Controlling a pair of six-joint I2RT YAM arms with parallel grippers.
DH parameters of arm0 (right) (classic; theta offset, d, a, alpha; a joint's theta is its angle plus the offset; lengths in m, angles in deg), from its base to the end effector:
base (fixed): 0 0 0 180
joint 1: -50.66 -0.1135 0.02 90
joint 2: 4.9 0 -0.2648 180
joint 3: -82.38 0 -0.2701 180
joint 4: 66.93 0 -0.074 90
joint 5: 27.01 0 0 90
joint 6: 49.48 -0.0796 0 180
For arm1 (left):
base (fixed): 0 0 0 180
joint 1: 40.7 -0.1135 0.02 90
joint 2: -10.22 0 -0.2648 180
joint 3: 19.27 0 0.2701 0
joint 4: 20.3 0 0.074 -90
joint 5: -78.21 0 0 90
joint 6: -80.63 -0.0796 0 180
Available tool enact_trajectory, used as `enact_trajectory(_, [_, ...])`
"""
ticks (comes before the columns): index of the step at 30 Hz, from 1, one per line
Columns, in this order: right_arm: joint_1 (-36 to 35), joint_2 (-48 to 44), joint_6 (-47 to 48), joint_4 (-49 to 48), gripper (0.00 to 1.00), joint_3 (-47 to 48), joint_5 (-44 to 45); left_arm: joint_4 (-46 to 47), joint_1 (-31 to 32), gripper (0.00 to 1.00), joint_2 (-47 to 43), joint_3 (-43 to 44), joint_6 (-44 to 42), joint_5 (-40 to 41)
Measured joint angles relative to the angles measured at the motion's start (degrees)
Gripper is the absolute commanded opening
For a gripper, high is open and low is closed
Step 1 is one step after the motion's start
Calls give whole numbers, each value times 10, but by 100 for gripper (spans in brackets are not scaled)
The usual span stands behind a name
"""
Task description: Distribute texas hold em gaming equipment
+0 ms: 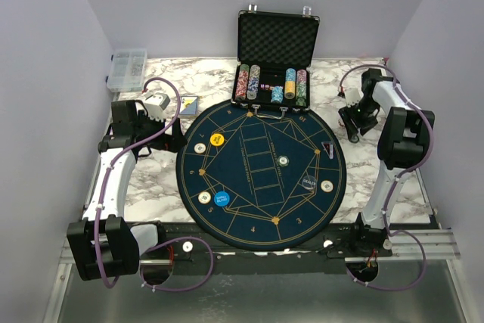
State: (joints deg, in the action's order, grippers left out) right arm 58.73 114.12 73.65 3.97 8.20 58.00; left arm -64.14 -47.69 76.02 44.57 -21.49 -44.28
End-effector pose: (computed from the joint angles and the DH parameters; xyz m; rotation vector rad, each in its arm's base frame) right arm 0.4239 -0.0531 0.1309 -0.6605 2.9406 0.0683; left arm 0.2829 -0.0084 0.2446 0.3668 2.2370 -0.4951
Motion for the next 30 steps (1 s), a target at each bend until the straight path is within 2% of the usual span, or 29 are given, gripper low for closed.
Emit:
enact_trajectory(8, [3, 14, -1, -8, 58, -3, 0, 0, 0, 98, 0, 0, 0, 0])
enact_trajectory(18, [2, 29, -5, -32, 51, -6, 8, 0, 0, 98, 0, 0, 0, 0])
enact_trajectory(30, [2, 2, -5, -71, 31, -50, 10, -1, 0, 98, 0, 2, 0, 0])
